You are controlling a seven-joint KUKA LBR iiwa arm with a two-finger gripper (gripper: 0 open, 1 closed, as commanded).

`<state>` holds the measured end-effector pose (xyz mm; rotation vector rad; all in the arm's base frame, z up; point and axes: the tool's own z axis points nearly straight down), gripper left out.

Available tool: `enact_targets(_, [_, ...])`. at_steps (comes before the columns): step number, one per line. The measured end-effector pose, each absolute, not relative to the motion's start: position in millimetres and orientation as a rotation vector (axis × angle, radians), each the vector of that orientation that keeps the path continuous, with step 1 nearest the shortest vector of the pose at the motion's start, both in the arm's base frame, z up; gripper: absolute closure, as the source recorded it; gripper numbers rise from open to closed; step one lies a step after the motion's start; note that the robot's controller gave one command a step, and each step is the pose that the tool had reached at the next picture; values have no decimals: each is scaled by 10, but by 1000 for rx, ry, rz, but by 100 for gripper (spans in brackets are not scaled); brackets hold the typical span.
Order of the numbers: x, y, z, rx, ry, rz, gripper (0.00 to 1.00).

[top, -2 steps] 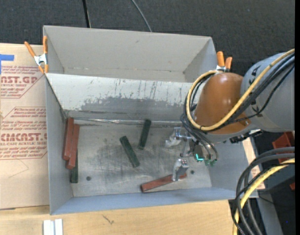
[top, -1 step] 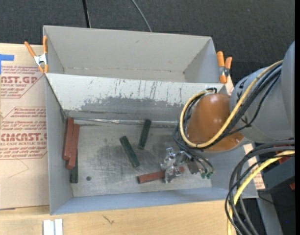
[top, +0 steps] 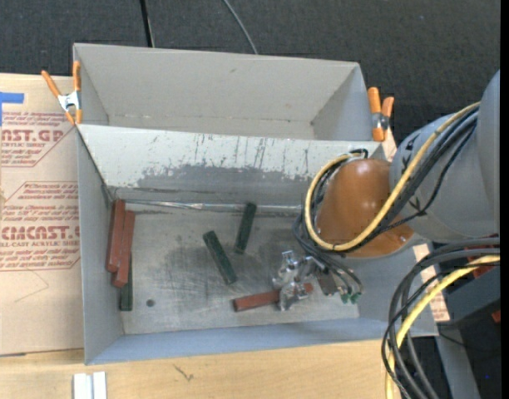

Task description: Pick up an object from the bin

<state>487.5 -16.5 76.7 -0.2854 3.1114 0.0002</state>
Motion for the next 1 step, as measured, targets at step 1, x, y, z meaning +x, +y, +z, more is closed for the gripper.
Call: enact_targets(1, [4841, 170, 2011, -317, 3124, 1, 100])
